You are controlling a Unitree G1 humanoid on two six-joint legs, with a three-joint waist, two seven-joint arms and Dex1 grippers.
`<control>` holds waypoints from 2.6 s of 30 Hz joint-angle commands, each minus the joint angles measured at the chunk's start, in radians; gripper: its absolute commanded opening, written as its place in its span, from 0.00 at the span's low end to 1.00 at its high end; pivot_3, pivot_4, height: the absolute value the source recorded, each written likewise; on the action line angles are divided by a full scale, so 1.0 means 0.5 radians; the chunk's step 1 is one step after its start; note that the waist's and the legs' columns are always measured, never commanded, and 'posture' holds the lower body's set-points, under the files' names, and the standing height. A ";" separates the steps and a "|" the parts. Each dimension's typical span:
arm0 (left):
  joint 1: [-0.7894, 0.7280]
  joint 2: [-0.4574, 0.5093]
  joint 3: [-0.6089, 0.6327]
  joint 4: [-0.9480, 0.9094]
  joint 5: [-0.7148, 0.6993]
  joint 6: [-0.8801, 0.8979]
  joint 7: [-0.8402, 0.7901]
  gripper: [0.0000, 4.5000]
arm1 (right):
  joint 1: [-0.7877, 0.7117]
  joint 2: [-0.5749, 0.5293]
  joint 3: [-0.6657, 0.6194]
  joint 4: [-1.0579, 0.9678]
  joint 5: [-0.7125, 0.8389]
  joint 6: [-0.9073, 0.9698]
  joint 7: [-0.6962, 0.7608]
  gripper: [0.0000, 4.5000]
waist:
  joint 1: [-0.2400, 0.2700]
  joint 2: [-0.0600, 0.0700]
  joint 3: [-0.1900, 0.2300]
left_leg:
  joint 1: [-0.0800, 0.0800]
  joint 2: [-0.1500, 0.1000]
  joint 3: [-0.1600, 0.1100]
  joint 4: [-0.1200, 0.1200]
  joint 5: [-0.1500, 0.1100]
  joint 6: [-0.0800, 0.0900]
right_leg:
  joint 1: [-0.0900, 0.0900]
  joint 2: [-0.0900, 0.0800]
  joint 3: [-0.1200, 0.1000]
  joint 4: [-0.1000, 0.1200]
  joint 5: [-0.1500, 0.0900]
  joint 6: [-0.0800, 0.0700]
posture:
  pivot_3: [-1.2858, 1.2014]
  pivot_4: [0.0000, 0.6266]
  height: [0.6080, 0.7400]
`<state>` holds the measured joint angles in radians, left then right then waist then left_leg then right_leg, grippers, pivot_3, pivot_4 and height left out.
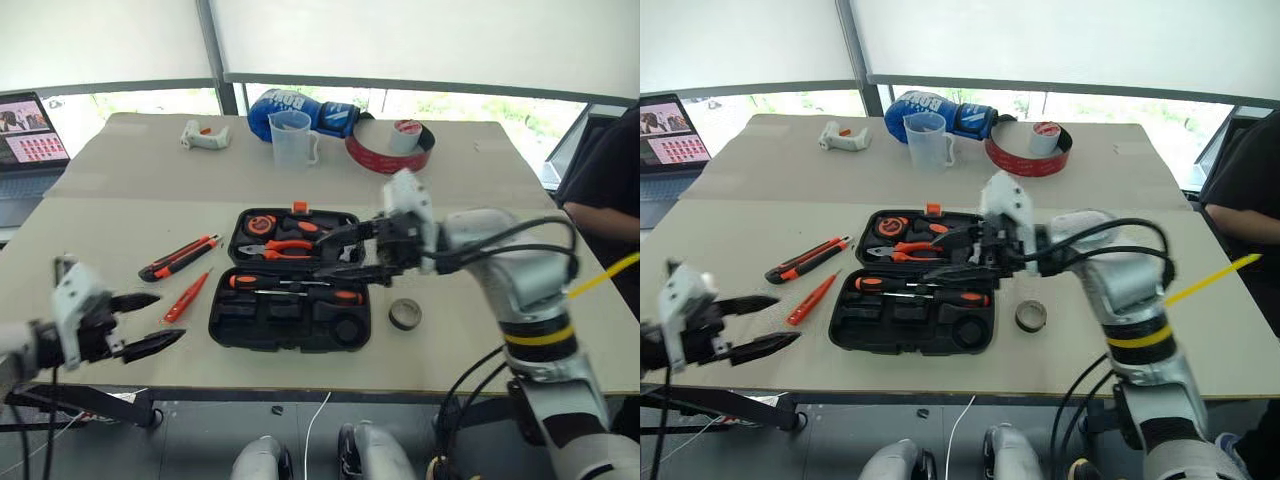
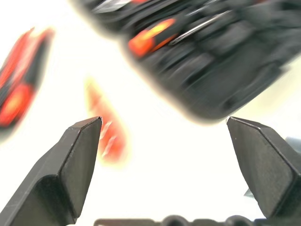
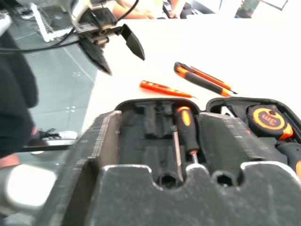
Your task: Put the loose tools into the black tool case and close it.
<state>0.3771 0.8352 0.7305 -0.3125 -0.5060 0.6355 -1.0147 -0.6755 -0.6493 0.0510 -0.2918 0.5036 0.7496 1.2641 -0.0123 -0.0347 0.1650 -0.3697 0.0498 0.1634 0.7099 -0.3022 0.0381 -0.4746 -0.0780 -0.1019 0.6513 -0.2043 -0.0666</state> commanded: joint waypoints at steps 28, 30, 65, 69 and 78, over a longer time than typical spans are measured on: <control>-1.506 0.131 -1.472 0.874 0.358 0.580 0.459 0.75 | 0.570 -0.316 -0.296 -0.728 0.425 0.085 -0.554 1.00 | 0.051 0.003 -0.001 | 0.004 -0.001 0.002 -0.001 -0.003 -0.003 | 0.006 0.002 0.000 -0.004 0.006 0.004 | 0.52 0.24 0.80; -1.521 0.114 -1.475 0.896 0.352 0.567 0.426 0.56 | 0.606 -0.354 -0.322 -0.745 0.424 0.076 -0.565 1.00 | 0.052 0.008 -0.005 | 0.005 -0.001 0.001 -0.001 -0.004 -0.006 | 0.007 0.001 0.000 -0.004 0.006 0.005 | 0.52 0.24 0.80; -2.523 -0.022 -2.287 1.662 0.853 -1.395 -1.199 0.10 | 1.078 -0.550 -0.499 -0.974 0.525 0.052 -0.810 1.00 | 0.047 -0.006 0.002 | -0.009 -0.002 0.000 0.011 -0.005 0.008 | 0.005 0.006 -0.004 -0.007 0.007 0.008 | 0.52 0.24 0.80; -2.565 -0.097 -2.294 1.770 0.868 -1.408 -1.199 0.10 | 1.121 -0.557 -0.532 -1.001 0.539 0.050 -0.843 1.00 | 0.048 -0.006 0.002 | -0.009 -0.002 0.000 0.012 -0.006 0.009 | 0.005 0.006 -0.003 -0.007 0.007 0.009 | 0.52 0.24 0.80; -2.574 -0.131 -2.302 1.803 0.886 -1.266 -1.199 0.32 | 1.158 -0.566 -0.559 -1.017 0.560 0.040 -0.885 1.00 | 0.048 -0.006 0.002 | -0.009 -0.003 -0.001 0.014 -0.006 0.011 | 0.006 0.006 -0.003 -0.007 0.008 0.011 | 0.52 0.24 0.80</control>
<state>-0.9027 0.7485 -0.4156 0.6092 -0.0579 -0.0325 -1.6105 -0.0987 -0.9216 -0.1904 -0.7723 0.7687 0.7870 0.8260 0.0116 -0.0377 0.1661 -0.3743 0.0485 0.1628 0.7168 -0.3052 0.0438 -0.4718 -0.0751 -0.1036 0.6480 -0.2003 -0.0613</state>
